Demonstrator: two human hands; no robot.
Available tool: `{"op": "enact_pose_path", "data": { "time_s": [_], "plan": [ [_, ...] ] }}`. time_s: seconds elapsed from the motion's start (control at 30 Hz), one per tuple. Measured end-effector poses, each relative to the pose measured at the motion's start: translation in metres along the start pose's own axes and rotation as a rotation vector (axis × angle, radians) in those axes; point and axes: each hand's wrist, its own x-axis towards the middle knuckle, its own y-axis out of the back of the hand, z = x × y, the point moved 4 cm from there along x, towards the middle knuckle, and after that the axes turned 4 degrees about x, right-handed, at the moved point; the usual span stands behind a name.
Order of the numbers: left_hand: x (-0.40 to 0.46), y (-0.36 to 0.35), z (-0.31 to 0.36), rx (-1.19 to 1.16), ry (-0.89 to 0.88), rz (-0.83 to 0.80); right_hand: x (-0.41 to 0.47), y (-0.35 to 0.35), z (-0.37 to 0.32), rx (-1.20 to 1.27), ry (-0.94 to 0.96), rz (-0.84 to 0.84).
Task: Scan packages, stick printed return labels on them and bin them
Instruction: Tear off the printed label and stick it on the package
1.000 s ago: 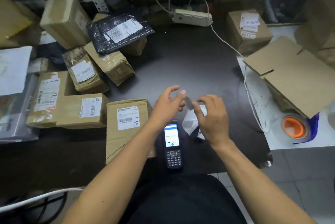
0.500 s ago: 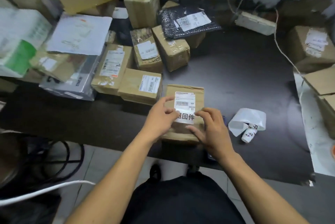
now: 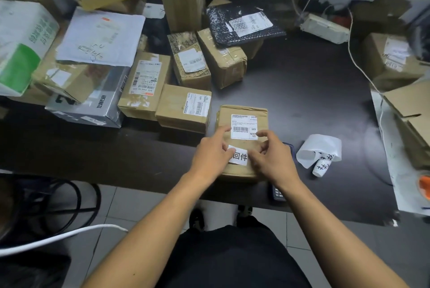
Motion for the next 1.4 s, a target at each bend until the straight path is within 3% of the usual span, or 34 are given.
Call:
{"op": "enact_pose_path", "data": {
  "time_s": [0.23, 0.33, 0.47, 0.6, 0.73, 0.97, 1.17, 1.3, 1.4],
  "plan": [
    [0.003, -0.001, 0.002, 0.168, -0.085, 0.024, -0.004, -0.012, -0.004, -0.361, 0.232, 0.047],
    [0.003, -0.001, 0.001, 0.248, -0.118, 0.055, -0.002, -0.010, 0.002, -0.422, 0.207, 0.080],
    [0.002, 0.001, -0.013, 0.236, -0.104, 0.140, 0.002, 0.001, 0.009, -0.287, 0.152, 0.103],
    [0.010, 0.003, -0.030, -0.033, 0.016, 0.131, 0.008, 0.003, 0.014, -0.088, 0.115, 0.048],
    [0.013, -0.007, -0.040, -0.299, 0.075, 0.017, 0.007, -0.012, 0.010, 0.098, 0.024, -0.047],
    [0.008, -0.014, -0.042, -0.237, 0.062, -0.029, 0.001, -0.030, 0.004, 0.109, -0.100, 0.055],
    [-0.004, -0.006, -0.043, -0.277, -0.062, -0.016, -0.018, -0.017, 0.000, 0.270, -0.063, 0.091],
    [-0.022, 0.004, -0.049, -0.310, -0.083, -0.035, -0.039, -0.009, 0.000, 0.357, -0.003, 0.022],
    [-0.046, 0.009, -0.057, -0.343, -0.077, 0.057, -0.051, -0.015, -0.002, 0.337, 0.052, -0.048]
  ]
}}
